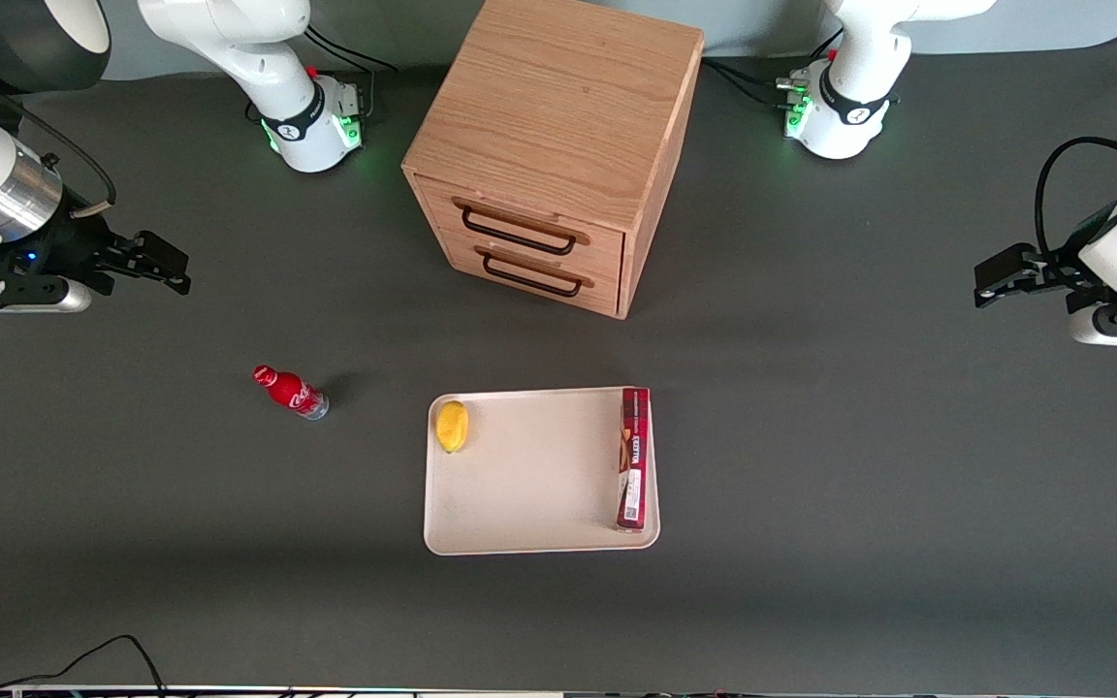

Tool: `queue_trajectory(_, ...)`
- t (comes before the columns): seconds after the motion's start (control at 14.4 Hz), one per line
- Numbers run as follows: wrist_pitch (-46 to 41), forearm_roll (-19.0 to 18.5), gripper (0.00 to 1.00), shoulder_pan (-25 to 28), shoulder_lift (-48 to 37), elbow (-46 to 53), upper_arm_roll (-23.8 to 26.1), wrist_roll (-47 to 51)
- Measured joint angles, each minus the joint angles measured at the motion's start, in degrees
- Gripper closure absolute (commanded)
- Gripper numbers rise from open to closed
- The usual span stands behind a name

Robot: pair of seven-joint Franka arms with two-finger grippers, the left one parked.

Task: Place coke bottle on tray
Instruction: 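Move the right gripper down over the red Coca-Cola bottle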

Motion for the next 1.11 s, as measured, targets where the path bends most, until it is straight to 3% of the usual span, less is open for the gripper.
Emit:
queue_trajectory(0.62,0.2,0.8,0.00,-0.3,5.4,0.4,0.1,0.3)
queue_trajectory(1.11,22.7,1.2,0.00,-0.3,10.0,-14.1,0.7,0.4)
